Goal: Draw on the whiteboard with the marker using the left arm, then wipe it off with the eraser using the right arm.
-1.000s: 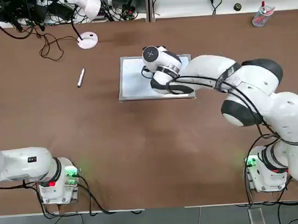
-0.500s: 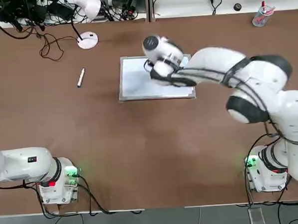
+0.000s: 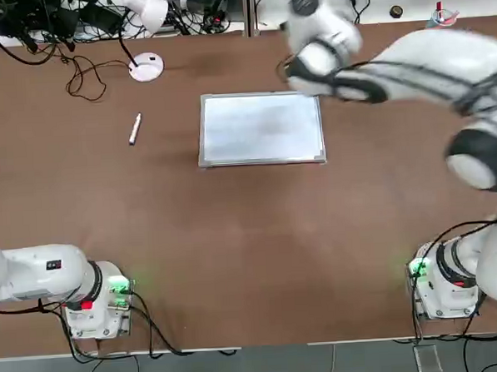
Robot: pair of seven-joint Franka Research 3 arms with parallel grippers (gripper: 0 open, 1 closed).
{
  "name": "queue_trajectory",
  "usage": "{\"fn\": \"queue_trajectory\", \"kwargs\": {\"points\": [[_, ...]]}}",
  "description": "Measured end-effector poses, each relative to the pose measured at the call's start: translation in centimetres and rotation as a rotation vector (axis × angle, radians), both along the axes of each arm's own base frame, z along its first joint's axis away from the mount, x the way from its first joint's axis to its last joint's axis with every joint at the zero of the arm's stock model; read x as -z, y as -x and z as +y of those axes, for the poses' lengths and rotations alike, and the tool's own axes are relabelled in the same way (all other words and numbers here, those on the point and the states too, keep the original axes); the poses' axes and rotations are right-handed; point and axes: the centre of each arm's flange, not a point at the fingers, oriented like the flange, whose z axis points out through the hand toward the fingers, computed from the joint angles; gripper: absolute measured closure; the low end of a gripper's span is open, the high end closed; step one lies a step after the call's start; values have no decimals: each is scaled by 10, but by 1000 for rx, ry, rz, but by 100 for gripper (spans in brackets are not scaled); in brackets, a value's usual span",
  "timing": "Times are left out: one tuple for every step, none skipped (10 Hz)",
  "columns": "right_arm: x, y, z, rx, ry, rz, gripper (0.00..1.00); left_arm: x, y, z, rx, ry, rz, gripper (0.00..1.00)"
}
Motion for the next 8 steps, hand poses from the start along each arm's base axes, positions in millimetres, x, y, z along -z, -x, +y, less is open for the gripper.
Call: {"fn": "queue_trajectory", "kwargs": {"points": [[1,5,-31,-25,6,27,44,0,0,0,0,0,0,0],[8,7,-66,-48,20,50,44,0,0,-1,1,0,0,0],[17,6,-104,-54,39,62,44,0,0,-1,2,0,0,0],[27,3,-144,-49,58,68,44,0,0,-1,3,0,0,0],[35,-1,-180,-51,79,77,44,0,0,-1,3,0,0,0],[42,-4,-212,-60,100,87,44,0,0,-1,3,0,0,0],[46,-8,-241,-66,110,97,44,0,0,-2,3,0,0,0],[49,-11,-268,-62,111,99,44,0,0,-2,4,0,0,0]]}}
